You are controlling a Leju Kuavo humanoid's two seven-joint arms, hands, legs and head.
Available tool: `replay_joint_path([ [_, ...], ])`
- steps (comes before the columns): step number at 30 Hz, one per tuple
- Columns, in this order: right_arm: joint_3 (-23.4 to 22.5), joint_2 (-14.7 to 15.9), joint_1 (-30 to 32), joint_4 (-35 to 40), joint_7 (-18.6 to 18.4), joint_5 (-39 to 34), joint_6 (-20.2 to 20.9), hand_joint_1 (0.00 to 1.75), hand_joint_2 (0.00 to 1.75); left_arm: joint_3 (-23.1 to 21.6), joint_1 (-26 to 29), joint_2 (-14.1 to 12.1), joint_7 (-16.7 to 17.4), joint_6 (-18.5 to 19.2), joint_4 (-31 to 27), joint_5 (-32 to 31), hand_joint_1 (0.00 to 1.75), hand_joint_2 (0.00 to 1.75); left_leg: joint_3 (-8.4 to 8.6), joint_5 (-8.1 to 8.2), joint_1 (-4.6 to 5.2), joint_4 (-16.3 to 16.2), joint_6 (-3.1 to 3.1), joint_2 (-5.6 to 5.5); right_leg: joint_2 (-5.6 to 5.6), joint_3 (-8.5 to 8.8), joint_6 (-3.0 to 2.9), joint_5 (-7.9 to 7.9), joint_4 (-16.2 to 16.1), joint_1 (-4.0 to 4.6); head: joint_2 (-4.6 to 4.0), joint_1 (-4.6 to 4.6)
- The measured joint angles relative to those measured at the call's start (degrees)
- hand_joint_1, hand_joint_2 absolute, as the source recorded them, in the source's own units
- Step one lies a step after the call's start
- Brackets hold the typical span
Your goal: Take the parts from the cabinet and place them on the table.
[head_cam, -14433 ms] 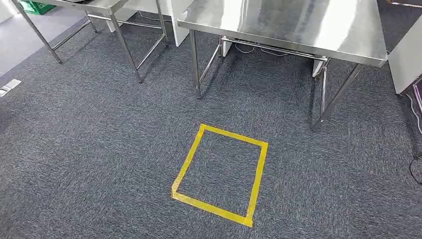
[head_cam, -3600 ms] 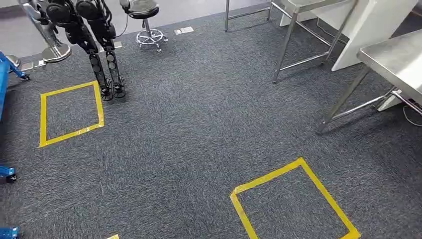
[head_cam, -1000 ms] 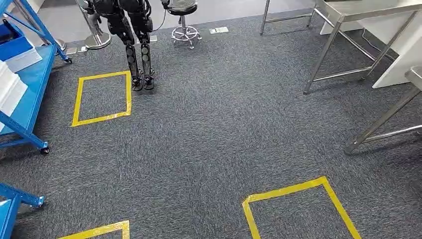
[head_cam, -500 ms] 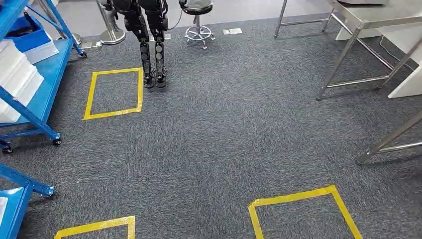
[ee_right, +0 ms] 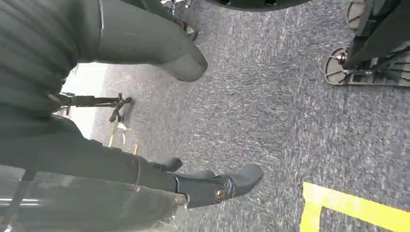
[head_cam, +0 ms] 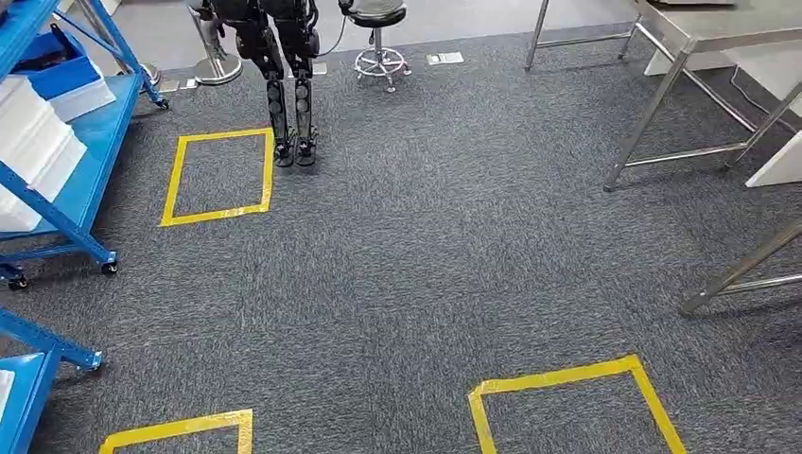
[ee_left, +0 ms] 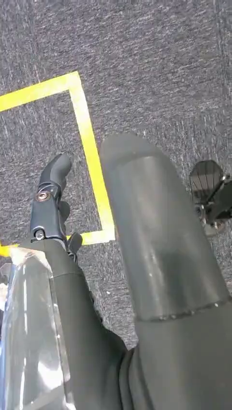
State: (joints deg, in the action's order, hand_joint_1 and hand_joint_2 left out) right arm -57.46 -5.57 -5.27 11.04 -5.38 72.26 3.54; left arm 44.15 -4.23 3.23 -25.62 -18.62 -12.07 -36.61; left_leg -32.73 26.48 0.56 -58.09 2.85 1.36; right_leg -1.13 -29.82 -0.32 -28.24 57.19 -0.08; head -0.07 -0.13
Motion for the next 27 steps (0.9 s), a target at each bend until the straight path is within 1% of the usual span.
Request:
replay_joint_path([
  [1, 0.00, 0.02, 0.01, 0.00, 0.00, 0.00, 0.00, 0.00, 1.75, 0.00, -0.08, 0.02, -0.02, 0.00, 0.00, 0.00, 0.00, 0.00, -0.14, -0.17, 0.29, 0.25, 0.23, -0.26, -0.10, -0.08, 0.13, -0.03, -0.11, -0.24, 0.00, -0.02],
  [2, 0.00, 0.02, 0.01, 0.00, 0.00, 0.02, 0.00, 0.00, 1.75, 0.02, -0.05, -0.07, -0.02, 0.00, 0.00, 0.02, 0.00, 0.00, -0.16, -0.19, 0.41, 0.26, 0.33, -0.39, -0.34, -0.04, 0.22, 0.00, -0.19, -0.32, 0.00, -0.04],
  [3, 0.02, -0.06, 0.02, 0.00, 0.00, 0.02, 0.02, 0.00, 1.75, 0.02, -0.03, -0.24, -0.02, 0.00, 0.00, 0.00, 0.00, 0.00, -0.11, -0.26, 0.55, 0.48, 0.61, -0.60, -0.59, 0.14, 0.44, 0.12, -0.62, -0.40, 0.00, -0.07],
  [4, 0.02, -0.09, -0.05, 0.00, 0.04, 0.02, 0.02, 0.00, 1.75, 0.02, -0.05, -0.28, -0.02, 0.00, 0.00, 0.02, 0.00, 0.00, 0.40, -0.77, 0.57, 1.76, 1.07, -0.87, -0.80, 0.58, 0.86, 0.25, -1.22, 0.04, 0.00, -0.05],
  [5, 0.04, 0.00, 0.00, 0.00, 0.11, 0.07, 0.02, 0.00, 1.75, 0.02, 0.00, -0.13, -0.04, 0.07, 0.00, 0.00, 0.00, 0.00, 1.77, -1.81, -0.12, 3.52, 0.90, -0.91, -0.53, 0.15, 0.78, -0.33, -0.17, 0.13, 0.00, 0.07],
  [6, 0.04, 0.11, 0.02, 0.00, 0.17, 0.07, 0.02, 0.00, 1.75, 0.02, -0.09, -0.04, -0.09, 0.07, 0.00, -0.02, 0.00, 0.00, 2.08, -2.22, -0.16, 4.24, 1.43, -1.17, 0.21, -1.22, 0.34, -2.02, 2.75, 0.10, 0.00, 0.00],
  [7, 0.04, 0.11, 0.02, 0.00, 0.17, 0.07, 0.02, 0.00, 1.75, 0.02, -0.19, -0.09, -0.09, 0.11, 0.00, -0.02, 0.00, 0.00, 2.00, -2.30, -0.12, 4.25, 1.42, -1.30, 0.53, -3.44, 0.01, -3.96, 7.23, 0.05, 0.00, 0.09],
  [8, 0.04, 0.13, 0.03, 0.00, 0.20, 0.09, 0.02, 0.00, 1.75, 0.02, -0.20, -0.04, -0.09, 0.13, 0.00, -0.02, 0.00, 0.00, 1.94, -2.28, -0.08, 4.22, 1.40, -1.51, 0.65, -5.82, -0.11, -5.76, 11.90, -0.06, 0.00, 0.13],
  [9, 0.04, 0.22, 0.04, -0.02, 0.20, 0.11, 0.02, 0.00, 1.75, 0.02, -0.17, -0.02, -0.09, 0.13, 0.00, -0.02, 0.00, 0.00, 1.84, -2.26, -0.01, 4.19, 1.38, -1.73, 0.70, -8.09, 0.04, -7.10, 16.17, -0.27, 0.00, 0.13],
  [10, 0.04, 0.22, 0.15, 0.00, 0.22, 0.13, 0.02, 0.00, 1.75, 0.02, -0.14, 0.00, -0.07, 0.13, 0.00, -0.02, 0.00, 0.00, 1.81, -2.25, -0.01, 4.14, 1.35, -1.98, 0.71, -9.05, 0.48, -7.12, 17.68, -0.36, 0.00, 0.13],
  [11, 0.07, 0.30, 0.22, 0.00, 0.24, 0.26, 0.02, 0.00, 1.75, 0.02, -0.12, 0.02, -0.07, 0.13, 0.00, -0.04, 0.00, 0.00, 1.85, -2.18, -0.07, 4.05, 1.24, -2.36, 0.72, -8.15, 1.34, -5.67, 15.39, -0.55, 0.00, 0.15],
  [12, 0.07, 0.35, 0.29, 0.00, 0.24, 0.31, 0.02, 0.00, 1.75, 0.02, -0.13, 0.06, -0.07, 0.13, 0.00, -0.09, 0.00, 0.00, 1.86, -2.10, -0.13, 3.88, 1.09, -2.62, 0.72, -6.49, 1.97, -4.03, 11.97, -0.70, 0.00, 0.13],
  [13, 0.09, 0.48, 0.26, 0.00, 0.26, 0.42, 0.02, 0.00, 1.75, 0.02, -0.13, 0.13, -0.07, 0.13, 0.00, -0.11, 0.00, 0.00, 1.83, -1.84, -0.24, 3.40, 0.71, -2.93, 0.83, -3.24, 2.75, -1.35, 5.31, -0.96, 0.00, 0.15],
  [14, 0.13, 0.52, 0.24, 0.00, 0.26, 0.53, 0.02, 0.00, 1.75, 0.02, -0.13, 0.13, -0.07, 0.13, 0.00, -0.11, 0.00, 0.00, 1.66, -1.50, -0.20, 2.75, 0.22, -3.12, 1.23, -0.81, 3.14, 0.17, 0.59, -1.32, 0.00, 0.17],
  [15, 0.17, 0.41, 0.17, -0.02, 0.26, 0.59, 0.02, 0.00, 1.75, 0.02, -0.16, 0.04, -0.04, 0.13, 0.00, -0.13, 0.00, 0.00, 1.25, -0.91, 0.21, 1.84, -0.39, -3.32, 1.51, -0.67, 2.56, 0.25, -0.32, -1.05, 0.00, 0.19],
  [16, 0.24, 0.42, 0.14, -0.02, 0.26, 0.61, 0.02, 0.00, 1.75, 0.02, -0.15, 0.04, -0.07, 0.09, 0.00, -0.22, 0.00, 0.00, 1.10, -0.54, 0.19, 1.64, -0.70, -3.39, 1.34, -0.82, 1.78, 0.40, -0.37, -1.08, 0.00, 0.11],
  [17, 0.31, 0.42, 0.08, -0.02, 0.26, 0.63, 0.02, 0.00, 1.75, 0.02, -0.13, 0.02, -0.07, 0.07, 0.00, -0.22, 0.00, 0.00, 1.10, -0.51, 0.15, 1.65, -0.83, -3.40, 1.30, -0.79, 1.23, 0.37, -0.30, -1.02, 0.00, 0.00],
  [18, 0.35, 0.44, 0.04, 0.00, 0.26, 0.63, 0.02, 0.00, 1.75, 0.02, -0.07, 0.02, -0.07, 0.04, 0.00, -0.22, 0.00, 0.00, 1.07, -0.57, -0.09, 1.67, -0.98, -3.46, 1.25, -0.66, 0.88, 0.41, -0.28, -0.75, 0.00, 0.04],
  [19, 0.35, 0.39, 0.07, -0.02, 0.26, 0.63, 0.02, 0.00, 1.75, 0.02, -0.07, -0.02, -0.07, 0.04, 0.00, -0.24, 0.00, 0.00, 0.98, -0.56, -0.25, 1.45, -1.11, -3.51, 1.15, -0.34, 0.50, 0.63, -0.38, -1.04, 0.00, 0.04],
  [20, 0.37, 0.28, 0.03, 0.00, 0.26, 0.63, 0.02, 0.00, 1.75, 0.04, -0.03, -0.02, -0.07, 0.04, 0.00, -0.26, 0.00, 0.00, 0.74, 0.01, -0.46, 0.58, -1.39, -3.20, 1.05, -0.26, 0.19, 0.86, -0.48, -1.25, 0.00, 0.04],
  [21, 0.37, 0.33, 0.05, 0.00, 0.26, 0.63, 0.00, 0.00, 1.75, 0.02, -0.04, 0.07, -0.07, 0.04, 0.00, -0.39, 0.00, 0.00, -0.30, 2.08, -0.59, -1.96, -1.83, -2.45, 0.97, -0.24, -0.13, 0.90, -0.48, -1.22, 0.00, -0.24],
  [22, 0.37, 0.33, 0.05, 0.00, 0.26, 0.63, 0.00, 0.00, 1.75, 0.02, -0.11, 0.07, -0.07, 0.04, 0.00, -0.39, 0.00, 0.00, -1.94, 4.25, -0.75, -5.47, -2.18, -2.13, 0.90, -0.28, -0.18, 0.87, -0.47, -1.10, 0.00, -0.24],
  [23, 0.37, 0.31, 0.07, 0.00, 0.26, 0.63, 0.00, 0.00, 1.75, 0.04, -0.11, 0.07, -0.07, 0.04, 0.00, -0.39, 0.00, 0.00, -4.43, 6.78, -0.88, -10.62, -2.46, -1.85, 0.76, -0.35, -0.23, 0.83, -0.46, -0.92, 0.00, -0.26],
  [24, 0.37, 0.31, 0.14, 0.00, 0.26, 0.63, 0.00, 0.00, 1.75, 0.04, -0.05, 0.09, -0.07, 0.04, 0.00, -0.42, 0.00, 0.00, -6.85, 8.55, -0.99, -15.40, -2.61, -1.74, 0.59, -0.44, -0.26, 0.80, -0.45, -0.75, 0.00, -0.26],
  [25, 0.37, 0.31, 0.16, 0.00, 0.26, 0.63, 0.00, 0.00, 1.75, 0.04, 0.00, 0.11, -0.04, 0.04, 0.00, -0.42, 0.00, 0.00, -8.19, 8.66, -1.08, -17.57, -2.56, -1.67, 0.47, -0.47, -0.30, 0.77, -0.44, -0.60, 0.00, -0.26],
  [26, 0.37, 0.31, 0.16, 0.00, 0.26, 0.63, 0.00, 0.00, 1.75, 0.04, 0.03, 0.11, -0.05, 0.04, 0.00, -0.42, 0.00, 0.00, -7.95, 7.53, -1.10, -16.68, -2.37, -1.62, 0.37, -0.42, -0.30, 0.75, -0.44, -0.46, 0.00, -0.24],
  [27, 0.37, 0.29, 0.13, 0.00, 0.26, 0.63, 0.00, 0.00, 1.75, 0.04, 0.04, 0.11, -0.04, 0.04, 0.00, -0.42, 0.00, 0.00, -6.42, 5.22, -1.08, -13.28, -2.04, -1.61, 0.31, -0.34, -0.37, 0.70, -0.44, -0.35, 0.00, -0.26],
])
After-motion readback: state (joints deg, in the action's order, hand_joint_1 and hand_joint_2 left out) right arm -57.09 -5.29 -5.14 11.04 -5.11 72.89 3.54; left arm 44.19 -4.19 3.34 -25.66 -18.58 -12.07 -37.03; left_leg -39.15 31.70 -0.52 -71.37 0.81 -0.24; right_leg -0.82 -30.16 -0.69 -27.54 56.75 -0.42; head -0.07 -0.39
